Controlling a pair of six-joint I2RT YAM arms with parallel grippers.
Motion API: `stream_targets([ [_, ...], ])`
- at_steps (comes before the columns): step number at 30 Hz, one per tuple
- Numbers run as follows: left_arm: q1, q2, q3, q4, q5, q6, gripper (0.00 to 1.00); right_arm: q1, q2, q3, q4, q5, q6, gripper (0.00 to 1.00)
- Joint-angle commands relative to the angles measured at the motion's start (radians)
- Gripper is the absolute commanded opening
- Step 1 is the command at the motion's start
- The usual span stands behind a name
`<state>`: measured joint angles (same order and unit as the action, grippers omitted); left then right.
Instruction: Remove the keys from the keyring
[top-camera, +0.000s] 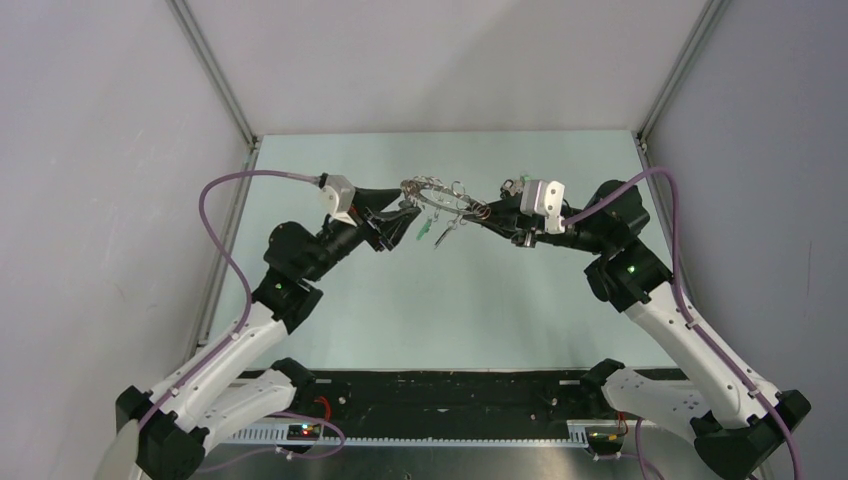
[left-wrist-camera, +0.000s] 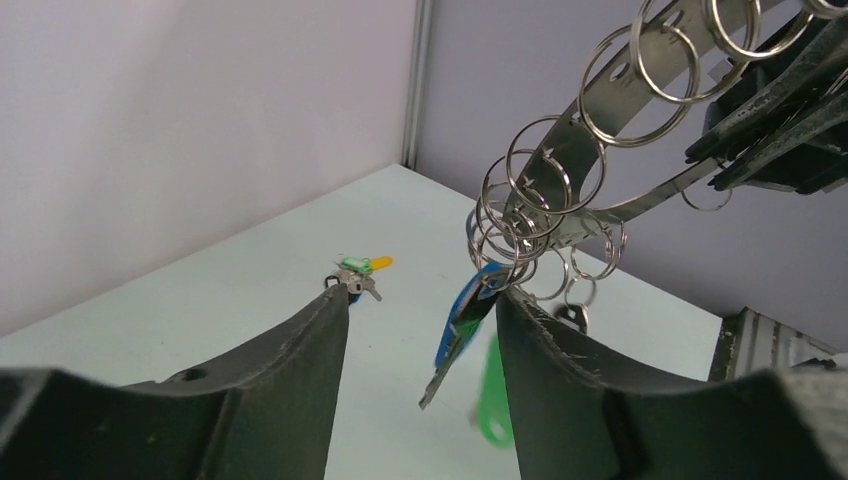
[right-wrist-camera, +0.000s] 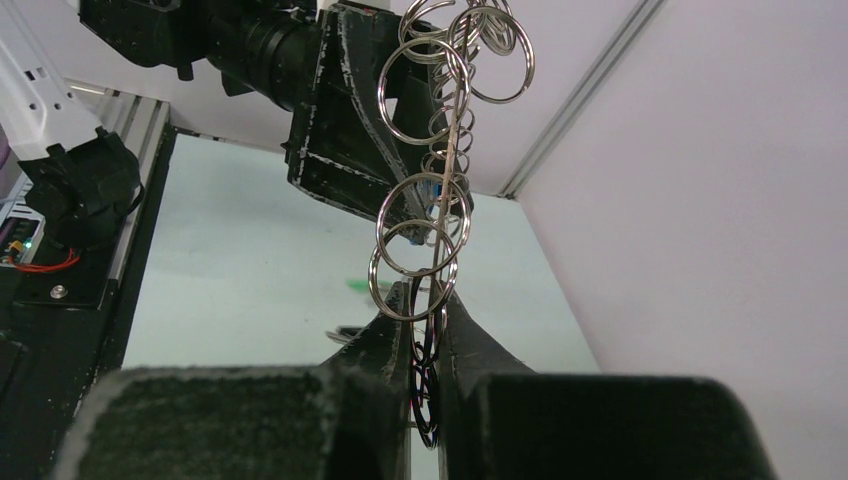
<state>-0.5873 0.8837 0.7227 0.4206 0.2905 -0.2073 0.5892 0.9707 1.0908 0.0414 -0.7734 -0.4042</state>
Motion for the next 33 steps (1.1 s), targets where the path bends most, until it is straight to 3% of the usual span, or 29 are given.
stream_targets([
  [1,-0.007,0.002,0.045,0.050,0.022,0.021,0.55,-0.005,-0.008,0.060,0.058,-0.029,0.009,0.00],
  [7,-0.008,0.002,0.044,0.051,0.031,0.006,0.51,-0.008,-0.010,0.060,0.066,-0.024,0.016,0.00],
  [11,-0.008,0.010,0.042,0.050,0.040,-0.001,0.40,-0.012,-0.012,0.060,0.067,-0.023,0.020,0.00],
  [13,-0.007,0.011,0.043,0.049,0.047,-0.003,0.28,-0.015,-0.015,0.059,0.066,-0.019,0.020,0.00],
  [14,-0.008,0.005,0.043,0.047,0.038,-0.003,0.16,-0.015,-0.017,0.059,0.065,-0.015,0.021,0.00],
  [16,-0.007,-0.012,0.036,0.033,-0.004,-0.007,0.02,-0.017,-0.019,0.058,0.059,0.002,0.020,0.00],
  [22,-0.008,-0.053,0.114,-0.212,-0.161,0.016,0.00,-0.020,-0.027,0.018,-0.002,0.066,0.016,0.00],
  [27,-0.009,-0.042,0.251,-0.492,-0.200,0.060,0.00,-0.021,-0.050,-0.098,0.106,0.087,0.090,0.00],
  [33,-0.012,-0.058,0.316,-0.620,-0.254,0.149,0.00,-0.020,-0.056,-0.208,0.176,0.075,0.151,0.00],
])
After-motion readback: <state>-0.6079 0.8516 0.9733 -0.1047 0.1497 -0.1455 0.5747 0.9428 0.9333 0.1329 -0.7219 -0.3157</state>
